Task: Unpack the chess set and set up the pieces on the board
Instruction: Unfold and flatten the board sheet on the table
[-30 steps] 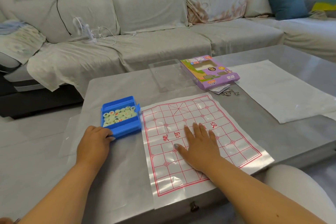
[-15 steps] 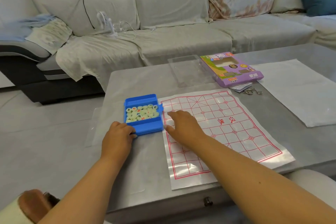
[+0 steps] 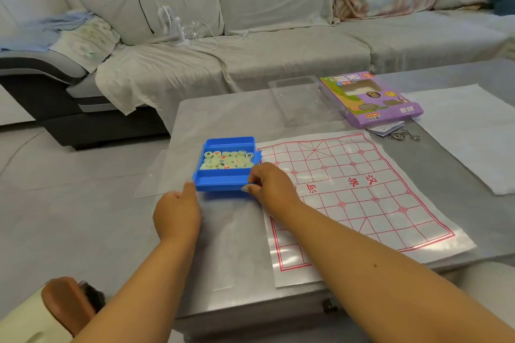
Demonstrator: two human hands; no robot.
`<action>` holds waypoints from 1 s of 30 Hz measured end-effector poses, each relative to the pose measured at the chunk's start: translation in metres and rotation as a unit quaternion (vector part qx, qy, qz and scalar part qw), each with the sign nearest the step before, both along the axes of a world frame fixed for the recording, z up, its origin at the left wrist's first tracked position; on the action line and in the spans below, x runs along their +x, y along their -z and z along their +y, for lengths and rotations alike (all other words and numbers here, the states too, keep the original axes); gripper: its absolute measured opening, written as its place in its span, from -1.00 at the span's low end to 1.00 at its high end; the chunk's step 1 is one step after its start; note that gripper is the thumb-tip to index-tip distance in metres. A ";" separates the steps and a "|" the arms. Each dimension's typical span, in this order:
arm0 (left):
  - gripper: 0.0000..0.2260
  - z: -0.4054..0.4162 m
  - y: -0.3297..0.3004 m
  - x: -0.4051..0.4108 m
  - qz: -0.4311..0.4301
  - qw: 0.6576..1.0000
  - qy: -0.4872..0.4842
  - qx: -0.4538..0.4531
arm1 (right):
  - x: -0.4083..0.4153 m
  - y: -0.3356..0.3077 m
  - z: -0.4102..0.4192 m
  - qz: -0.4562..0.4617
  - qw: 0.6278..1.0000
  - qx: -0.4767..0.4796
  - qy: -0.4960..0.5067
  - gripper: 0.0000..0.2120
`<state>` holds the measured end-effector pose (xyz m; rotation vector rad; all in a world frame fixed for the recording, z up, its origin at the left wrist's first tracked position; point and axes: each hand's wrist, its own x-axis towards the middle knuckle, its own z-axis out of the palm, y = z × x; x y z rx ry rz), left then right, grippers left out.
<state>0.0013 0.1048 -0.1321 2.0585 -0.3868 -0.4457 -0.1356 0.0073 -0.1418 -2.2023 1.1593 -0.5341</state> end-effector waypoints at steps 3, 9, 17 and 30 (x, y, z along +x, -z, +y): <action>-0.62 -0.011 -0.010 -0.005 0.387 0.909 -0.021 -0.151 | -0.002 0.004 0.008 -0.016 1.000 -0.003 -0.007 -0.82; -0.75 -0.014 -0.007 0.009 0.463 0.834 -0.064 -0.293 | 0.001 0.001 0.014 -0.023 0.999 0.009 -0.031 -0.80; -0.83 -0.018 -0.019 0.030 0.334 0.879 -0.088 -0.328 | 0.048 -0.021 -0.001 -0.159 0.985 0.038 0.053 -0.64; -0.76 -0.029 -0.010 0.021 0.325 0.879 -0.147 -0.318 | 0.080 -0.005 -0.009 -0.039 0.997 -0.067 0.010 -0.64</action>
